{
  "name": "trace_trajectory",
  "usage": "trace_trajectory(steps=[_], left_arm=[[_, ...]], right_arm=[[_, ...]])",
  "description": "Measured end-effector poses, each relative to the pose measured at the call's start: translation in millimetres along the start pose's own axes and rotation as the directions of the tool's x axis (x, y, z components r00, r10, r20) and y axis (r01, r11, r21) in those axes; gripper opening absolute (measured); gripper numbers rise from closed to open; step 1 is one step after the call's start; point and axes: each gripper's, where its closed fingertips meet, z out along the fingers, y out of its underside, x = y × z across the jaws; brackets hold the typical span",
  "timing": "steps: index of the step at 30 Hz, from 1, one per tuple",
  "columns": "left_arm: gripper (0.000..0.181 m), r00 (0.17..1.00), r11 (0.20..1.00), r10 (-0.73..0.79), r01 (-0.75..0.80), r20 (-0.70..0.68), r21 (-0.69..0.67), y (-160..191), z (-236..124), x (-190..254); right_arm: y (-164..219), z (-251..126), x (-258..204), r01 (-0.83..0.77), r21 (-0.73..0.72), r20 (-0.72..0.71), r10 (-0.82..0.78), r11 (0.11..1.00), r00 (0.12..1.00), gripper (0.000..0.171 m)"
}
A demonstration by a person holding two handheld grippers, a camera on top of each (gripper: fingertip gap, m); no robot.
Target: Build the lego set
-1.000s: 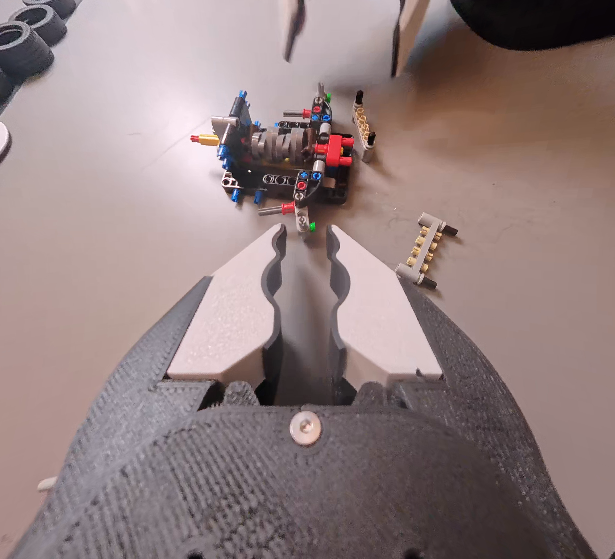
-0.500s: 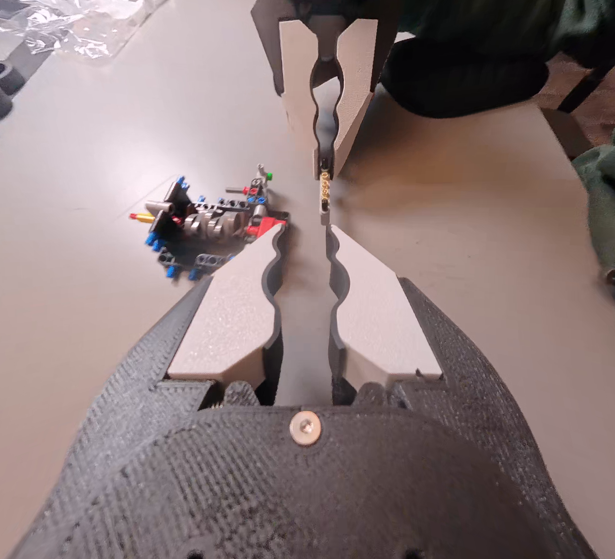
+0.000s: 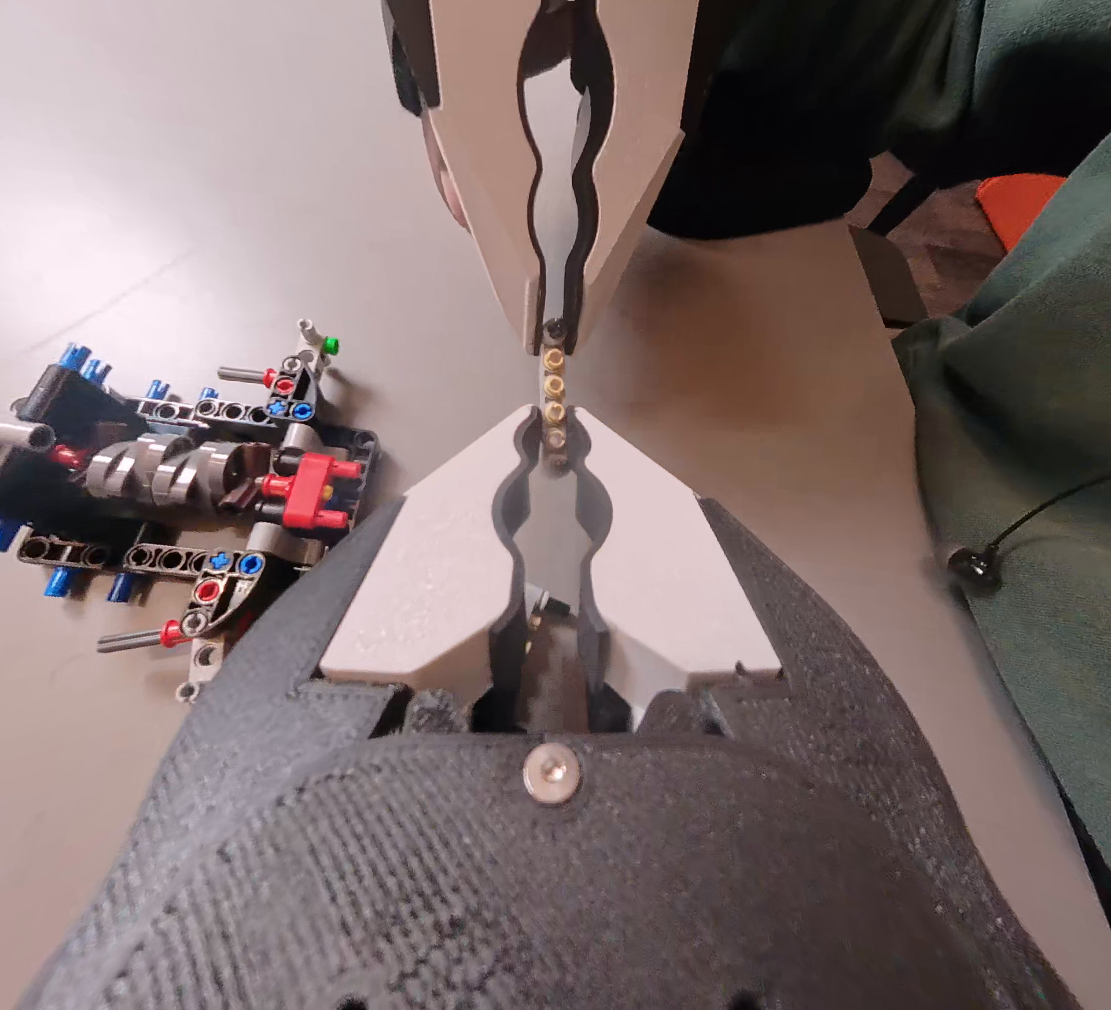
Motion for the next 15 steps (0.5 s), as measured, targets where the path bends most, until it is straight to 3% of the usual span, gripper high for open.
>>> trace_trajectory(steps=[4,7,11,15], left_arm=[[0.006,0.997,0.992,-0.075,0.077,-0.028,0.095,-15.1,-6.0,-0.7],[0.006,0.974,0.943,-0.204,0.222,-0.099,0.248,-35.3,-19.6,-7.6],[0.005,0.868,0.729,-0.401,0.495,-0.292,0.473,-64.2,-54.5,-29.1],[0.005,0.723,0.491,-0.466,0.691,-0.511,0.53,-74.4,-80.7,-43.5]], right_arm=[[-14.8,-14.6,5.5,-0.015,0.12,-0.025,0.019,0.993,1.0,0.006],[-36.6,-31.5,24.0,-0.019,0.299,-0.113,0.055,0.954,0.992,0.009],[-59.3,-61.3,52.6,0.046,0.477,-0.307,0.118,0.878,0.944,0.037],[-68.4,-61.6,56.4,0.214,0.433,-0.521,0.049,0.876,0.852,0.061]])
